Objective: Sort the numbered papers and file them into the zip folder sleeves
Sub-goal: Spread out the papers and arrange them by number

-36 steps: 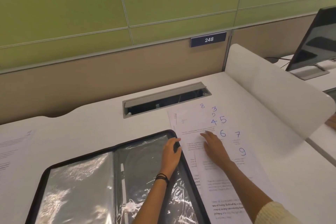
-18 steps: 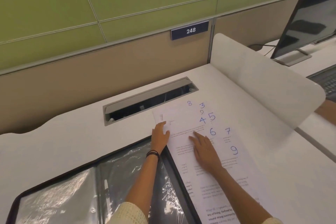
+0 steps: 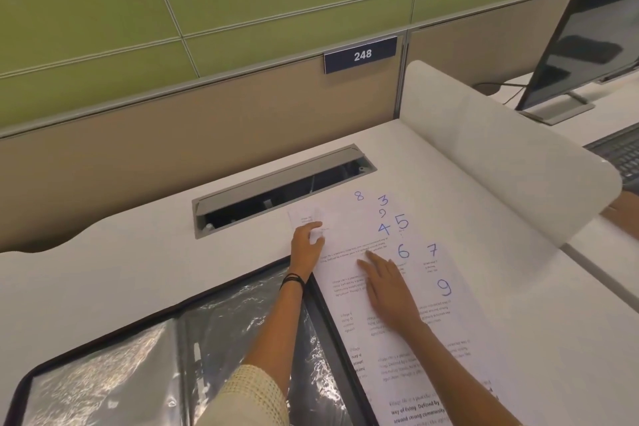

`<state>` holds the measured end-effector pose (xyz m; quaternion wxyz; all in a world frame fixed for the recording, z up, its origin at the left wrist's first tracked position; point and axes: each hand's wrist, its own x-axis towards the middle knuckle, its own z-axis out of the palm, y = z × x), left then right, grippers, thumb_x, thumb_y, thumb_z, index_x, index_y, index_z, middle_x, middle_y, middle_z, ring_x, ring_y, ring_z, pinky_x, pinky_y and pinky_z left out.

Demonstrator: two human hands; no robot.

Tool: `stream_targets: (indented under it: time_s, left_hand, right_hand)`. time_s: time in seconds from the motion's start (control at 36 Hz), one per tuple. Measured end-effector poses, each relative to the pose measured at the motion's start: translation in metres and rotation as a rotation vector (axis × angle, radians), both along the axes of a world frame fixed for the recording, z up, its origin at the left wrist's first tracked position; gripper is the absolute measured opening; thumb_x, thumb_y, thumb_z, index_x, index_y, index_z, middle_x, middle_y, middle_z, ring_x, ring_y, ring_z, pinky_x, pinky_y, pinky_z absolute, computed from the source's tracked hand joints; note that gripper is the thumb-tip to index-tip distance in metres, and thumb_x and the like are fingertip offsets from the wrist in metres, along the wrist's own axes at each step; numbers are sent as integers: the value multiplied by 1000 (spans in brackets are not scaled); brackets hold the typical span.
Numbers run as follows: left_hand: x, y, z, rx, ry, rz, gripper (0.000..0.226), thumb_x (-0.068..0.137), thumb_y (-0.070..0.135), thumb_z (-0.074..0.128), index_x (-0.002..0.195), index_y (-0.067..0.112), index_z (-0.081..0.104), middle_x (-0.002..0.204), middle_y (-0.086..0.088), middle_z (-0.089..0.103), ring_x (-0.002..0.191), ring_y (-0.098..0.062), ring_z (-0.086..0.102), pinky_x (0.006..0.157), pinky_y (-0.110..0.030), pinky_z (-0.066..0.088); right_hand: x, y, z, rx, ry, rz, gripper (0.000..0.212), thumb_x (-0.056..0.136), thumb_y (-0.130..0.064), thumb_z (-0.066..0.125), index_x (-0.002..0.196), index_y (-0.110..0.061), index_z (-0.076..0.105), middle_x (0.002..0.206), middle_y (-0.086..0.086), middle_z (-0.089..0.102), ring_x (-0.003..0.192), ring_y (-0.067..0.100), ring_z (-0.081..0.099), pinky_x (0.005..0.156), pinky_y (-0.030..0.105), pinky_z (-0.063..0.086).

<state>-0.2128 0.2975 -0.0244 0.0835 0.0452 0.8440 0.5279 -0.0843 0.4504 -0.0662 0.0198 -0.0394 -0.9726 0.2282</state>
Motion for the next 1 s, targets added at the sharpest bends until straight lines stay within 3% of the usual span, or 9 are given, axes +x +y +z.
stream_targets:
  time_s: [0.17,0.31,0.42,0.58,0.67,0.78,0.89,1.0]
  left_hand:
    - [-2,0,11,34,44,-33,28,93,11,57,120,6,57,132,-10,52,121,-24,49,96,-22,38]
    - [-2,-5,27,50,85,-25,27,92,16,59,118,8,61,128,-9,57,114,-23,53,91,-22,41]
    - [1,-12,34,57,113,-30,26,92,16,60,116,7,63,125,-8,60,108,-15,54,91,-21,43]
    - [2,-11,50,50,148,-54,28,89,15,64,116,8,65,122,-8,62,113,-19,56,92,-18,39]
    - [3,-9,62,78,160,-55,30,88,15,65,117,7,64,124,-9,62,115,-19,55,91,-16,36]
    - [7,-7,76,113,188,-66,32,88,17,65,119,10,62,128,-8,59,119,-18,52,96,-21,36]
    - [8,-6,91,146,229,-95,34,88,15,65,121,9,61,128,-7,58,114,-12,51,82,2,35]
    - [12,-8,109,201,278,-101,34,88,13,65,122,8,61,125,-2,58,109,-5,51,87,-1,38]
  right_hand:
    - [0,1,5,-10,3,1,68,89,-45,1,143,-21,35,153,-1,25,141,16,22,116,26,2]
    - [1,2,13,-50,11,3,63,90,-40,9,138,-15,42,150,6,32,138,21,29,116,32,9]
    - [3,3,15,-65,15,16,48,93,-27,27,135,-12,46,149,9,34,137,24,32,116,38,15]
    - [5,7,19,-57,42,19,41,96,-25,31,129,-12,51,147,10,37,136,26,34,115,44,21]
    - [7,9,20,-60,58,15,55,92,-38,19,128,-12,53,145,11,39,133,26,38,114,46,25]
    - [9,11,20,-65,55,7,39,95,-25,34,128,-13,52,146,10,39,134,26,38,114,45,23]
    - [13,13,23,-63,54,6,43,92,-27,32,128,-13,52,146,10,39,133,26,38,114,44,23]
    - [14,13,28,-60,60,11,34,98,-19,39,129,-13,51,148,9,36,134,26,36,115,43,24]
